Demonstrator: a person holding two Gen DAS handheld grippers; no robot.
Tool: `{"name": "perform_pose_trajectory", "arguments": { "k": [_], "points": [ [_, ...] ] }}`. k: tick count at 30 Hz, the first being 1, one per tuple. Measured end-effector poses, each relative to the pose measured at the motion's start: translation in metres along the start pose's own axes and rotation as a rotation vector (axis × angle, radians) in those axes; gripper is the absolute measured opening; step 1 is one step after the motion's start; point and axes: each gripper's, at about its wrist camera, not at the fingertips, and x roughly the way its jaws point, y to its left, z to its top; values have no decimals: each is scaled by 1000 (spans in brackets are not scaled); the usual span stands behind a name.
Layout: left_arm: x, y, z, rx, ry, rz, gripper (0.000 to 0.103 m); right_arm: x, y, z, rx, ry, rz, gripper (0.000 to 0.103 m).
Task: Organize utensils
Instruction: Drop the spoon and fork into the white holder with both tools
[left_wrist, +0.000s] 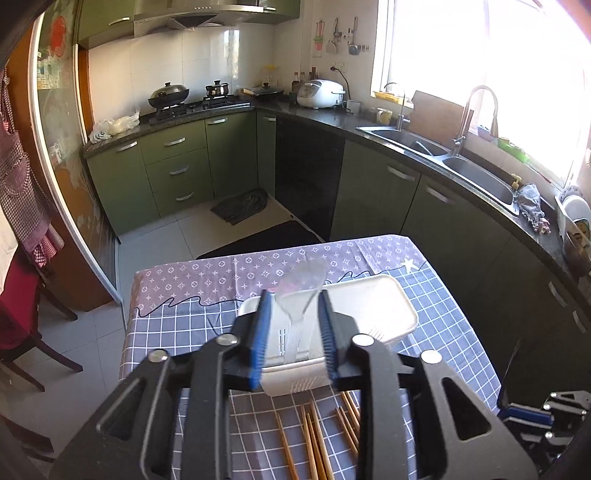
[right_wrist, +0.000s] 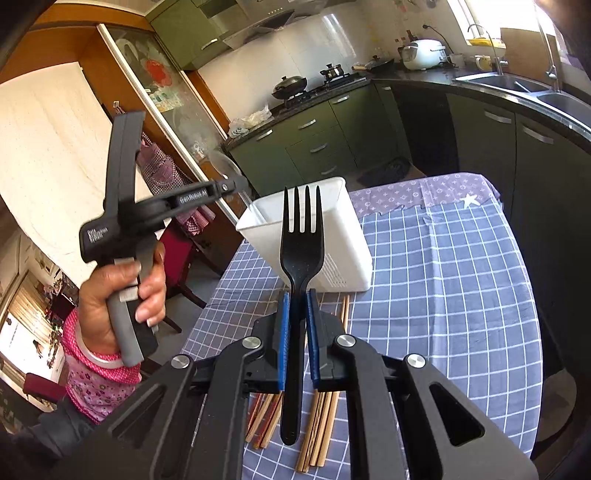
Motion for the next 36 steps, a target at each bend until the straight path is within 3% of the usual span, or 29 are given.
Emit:
{"name": "perform_pose_trajectory", "arguments": {
  "k": [1, 7, 10, 14, 16, 22, 28, 31, 32, 36],
  "points": [
    [0, 0, -1, 4, -5, 2, 47, 1, 4, 7, -10, -18, -7, 10],
    [-26, 9, -5, -16, -75, -11, 48, 5, 24, 61, -46, -185, -50, 10],
    [-48, 18, -11, -22, -125, -7, 54, 14, 33, 89, -74, -280, -87, 10],
    [-74, 28, -25, -21, -160, 7, 57, 45, 38, 116, -122, -370, -174, 10],
    [-84, 34, -33, -22, -168, 11, 57, 67, 34, 123, -133, -375, -210, 10],
    [-95, 48, -51, -29, -153, 16, 58, 121, 18, 114, -143, -315, -247, 10],
    [-85, 52, -66, -43, -92, -14, 58, 139, 6, 90, -161, -278, -261, 11],
    [-79, 51, -70, -56, -63, -20, 58, 136, 4, 80, -165, -270, -260, 13],
    [-78, 51, -71, -59, -57, -19, 58, 132, 5, 77, -164, -274, -251, 20],
    [-76, 49, -77, -62, -32, -13, 58, 97, 9, 63, -171, -320, -245, 21]
  ]
}}
